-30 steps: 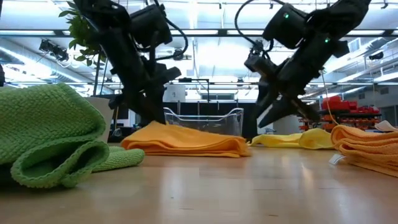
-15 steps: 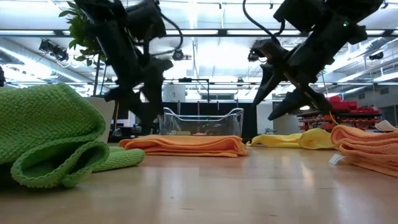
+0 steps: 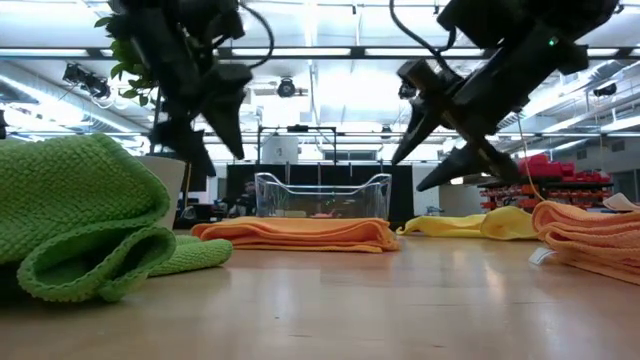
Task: Fold microfiber towels
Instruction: Stack the orange towel on the bottom orange towel
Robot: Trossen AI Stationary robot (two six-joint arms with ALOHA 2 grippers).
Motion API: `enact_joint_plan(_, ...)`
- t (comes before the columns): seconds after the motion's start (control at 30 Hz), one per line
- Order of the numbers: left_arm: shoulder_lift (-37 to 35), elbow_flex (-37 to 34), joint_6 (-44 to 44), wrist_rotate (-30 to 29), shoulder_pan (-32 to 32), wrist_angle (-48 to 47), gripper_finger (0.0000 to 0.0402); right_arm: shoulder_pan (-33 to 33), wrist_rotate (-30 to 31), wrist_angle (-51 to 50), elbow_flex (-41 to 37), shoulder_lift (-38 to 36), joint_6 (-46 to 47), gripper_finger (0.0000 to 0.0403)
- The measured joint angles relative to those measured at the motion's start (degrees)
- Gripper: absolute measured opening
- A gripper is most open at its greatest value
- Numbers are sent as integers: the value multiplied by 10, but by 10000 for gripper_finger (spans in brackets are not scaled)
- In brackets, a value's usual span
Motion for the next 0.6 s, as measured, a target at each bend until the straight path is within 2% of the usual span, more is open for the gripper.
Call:
enact_joint_plan(0.07, 2, -40, -5, 10, 0, 55, 317, -3, 3, 38, 0, 26, 0, 224)
enact_joint_plan(0.17, 12, -126, -46, 43, 11, 192, 317, -8, 0, 85, 0, 79, 6, 224)
enact_joint_plan(0.27, 11, -187, -81, 38, 26, 292, 316, -13, -1, 99, 0, 121, 17, 224)
enact_joint_plan(0.4, 12, -228, -89, 37, 46, 339, 315, -16, -2, 146, 0, 167, 21, 224)
enact_joint_plan(0.6, 61, -251, -93, 46, 50, 446, 315, -29, -18, 242, 3, 214, 16, 224)
